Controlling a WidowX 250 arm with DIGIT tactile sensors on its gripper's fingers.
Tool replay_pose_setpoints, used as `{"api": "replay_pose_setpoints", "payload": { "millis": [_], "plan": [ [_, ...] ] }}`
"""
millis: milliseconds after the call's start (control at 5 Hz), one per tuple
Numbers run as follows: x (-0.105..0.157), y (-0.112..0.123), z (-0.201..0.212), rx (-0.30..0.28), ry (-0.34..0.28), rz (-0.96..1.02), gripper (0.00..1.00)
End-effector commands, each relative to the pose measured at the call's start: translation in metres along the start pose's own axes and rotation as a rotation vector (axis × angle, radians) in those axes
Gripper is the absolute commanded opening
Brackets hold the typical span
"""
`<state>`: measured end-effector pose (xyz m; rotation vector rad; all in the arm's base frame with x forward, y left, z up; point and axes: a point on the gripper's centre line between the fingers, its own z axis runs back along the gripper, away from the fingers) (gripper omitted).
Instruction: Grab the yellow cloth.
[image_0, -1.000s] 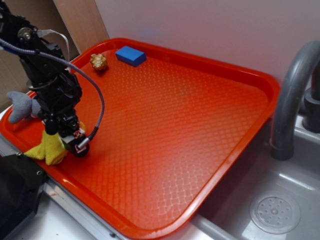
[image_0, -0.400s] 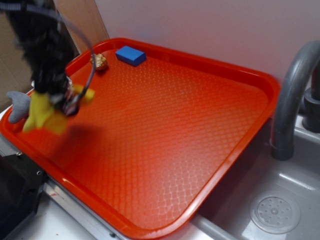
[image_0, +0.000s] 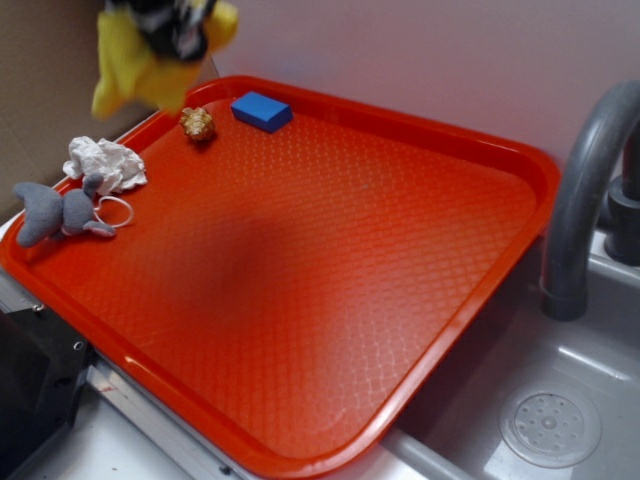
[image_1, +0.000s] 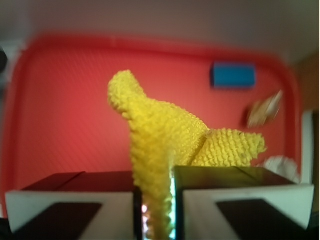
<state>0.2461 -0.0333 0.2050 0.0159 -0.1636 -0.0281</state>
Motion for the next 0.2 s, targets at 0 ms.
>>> {"api": "replay_pose_setpoints", "payload": {
  "millis": [0],
  "plan": [
    [0.0198,-0.0054,0.0687,-0.027,-0.035,-0.008,0.0]
  ]
}}
